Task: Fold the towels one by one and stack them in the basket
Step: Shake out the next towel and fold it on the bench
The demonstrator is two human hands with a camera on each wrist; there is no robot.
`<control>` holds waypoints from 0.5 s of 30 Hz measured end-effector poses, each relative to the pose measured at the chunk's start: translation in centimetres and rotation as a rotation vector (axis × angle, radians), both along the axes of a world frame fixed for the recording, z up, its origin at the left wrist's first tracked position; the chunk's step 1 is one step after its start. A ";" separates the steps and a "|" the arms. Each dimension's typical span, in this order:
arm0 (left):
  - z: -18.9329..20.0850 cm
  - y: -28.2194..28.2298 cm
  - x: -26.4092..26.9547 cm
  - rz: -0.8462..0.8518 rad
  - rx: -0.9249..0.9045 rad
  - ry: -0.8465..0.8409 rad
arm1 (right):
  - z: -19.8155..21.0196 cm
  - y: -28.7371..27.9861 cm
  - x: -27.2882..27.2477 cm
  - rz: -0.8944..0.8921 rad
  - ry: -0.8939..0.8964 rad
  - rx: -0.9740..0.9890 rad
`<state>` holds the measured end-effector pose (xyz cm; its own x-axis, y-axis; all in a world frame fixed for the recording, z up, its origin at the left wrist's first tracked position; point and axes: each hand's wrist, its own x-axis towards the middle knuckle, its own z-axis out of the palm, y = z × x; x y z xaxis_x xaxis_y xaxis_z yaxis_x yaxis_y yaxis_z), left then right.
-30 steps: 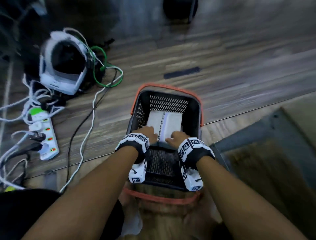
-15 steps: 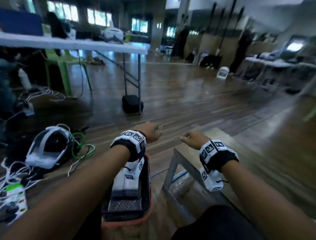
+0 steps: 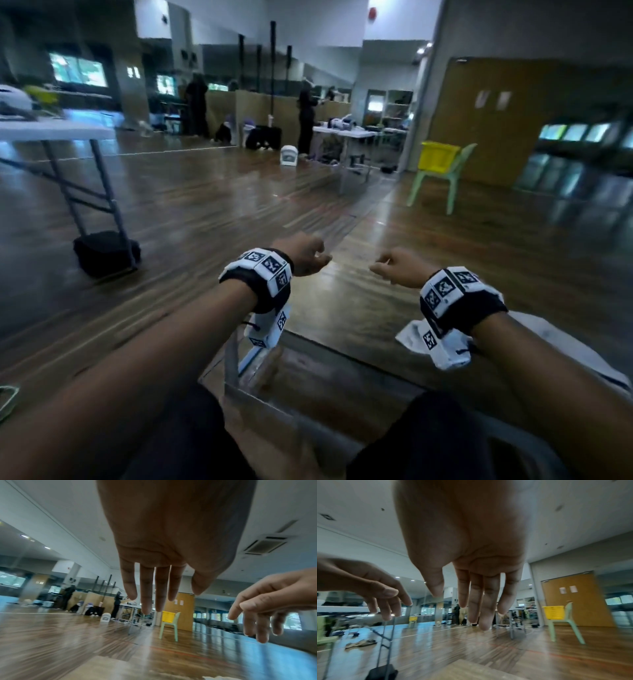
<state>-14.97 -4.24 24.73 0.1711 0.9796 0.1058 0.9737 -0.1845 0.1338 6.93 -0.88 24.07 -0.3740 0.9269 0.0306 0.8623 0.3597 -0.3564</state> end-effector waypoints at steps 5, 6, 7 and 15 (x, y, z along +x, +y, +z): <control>-0.5 1.1 6.8 -0.178 0.006 -0.009 | 0.1 -2.7 7.2 -0.196 0.016 -0.023; -0.7 1.5 8.1 -0.214 -0.002 -0.025 | 0.0 -3.3 8.6 -0.245 0.009 -0.021; -1.1 2.0 9.3 -0.246 -0.011 -0.034 | -0.2 -3.9 9.9 -0.289 -0.003 -0.020; -4.1 3.1 18.0 -0.459 -0.074 0.044 | -3.7 -7.2 18.5 -0.544 -0.022 -0.042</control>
